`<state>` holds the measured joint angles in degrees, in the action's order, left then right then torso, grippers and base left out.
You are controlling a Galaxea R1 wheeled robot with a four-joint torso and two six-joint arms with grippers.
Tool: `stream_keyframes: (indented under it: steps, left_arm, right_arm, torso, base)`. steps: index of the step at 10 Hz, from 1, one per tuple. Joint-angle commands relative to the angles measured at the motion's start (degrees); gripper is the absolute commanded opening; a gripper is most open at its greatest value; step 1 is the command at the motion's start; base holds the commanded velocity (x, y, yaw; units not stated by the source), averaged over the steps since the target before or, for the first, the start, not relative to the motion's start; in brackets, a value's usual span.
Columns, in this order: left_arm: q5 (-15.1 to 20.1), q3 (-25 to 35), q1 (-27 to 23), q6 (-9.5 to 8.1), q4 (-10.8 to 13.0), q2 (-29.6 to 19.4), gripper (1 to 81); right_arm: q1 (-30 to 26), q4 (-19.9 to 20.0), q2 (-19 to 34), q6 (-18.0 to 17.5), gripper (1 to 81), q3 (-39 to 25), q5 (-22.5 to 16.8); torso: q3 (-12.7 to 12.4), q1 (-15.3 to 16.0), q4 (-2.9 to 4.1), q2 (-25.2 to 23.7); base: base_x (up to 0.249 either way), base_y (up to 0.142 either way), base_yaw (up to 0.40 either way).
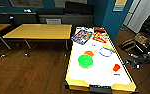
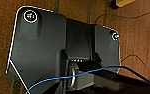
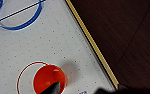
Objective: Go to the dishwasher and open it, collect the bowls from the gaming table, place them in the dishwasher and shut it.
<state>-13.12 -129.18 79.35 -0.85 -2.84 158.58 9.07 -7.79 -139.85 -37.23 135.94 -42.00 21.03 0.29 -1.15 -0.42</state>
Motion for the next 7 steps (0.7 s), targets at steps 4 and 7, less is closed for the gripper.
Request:
stream_keyframes:
  steps: [4, 7]
  left_arm:
    - [3.36, 0.69, -1.17, 0.15, 0.03, -0.54, 81.1]
    - [3.27, 0.69, -1.16, 0.15, 0.03, -0.45, 81.1]
  right_arm:
    - [-8.31, 0.06, 0.77, 0.23, 81.1, 0.28, -1.95]
    - [-7.96, 0.06, 0.69, 0.23, 81.1, 0.37, -1.95]
  torso:
    - [0.0, 0.0, 0.0, 0.0]
    - [0.0, 0.0, 0.0, 0.0]
  base:
    - [0.0, 0.0, 0.0]
    - [0.0, 0.0, 0.0]
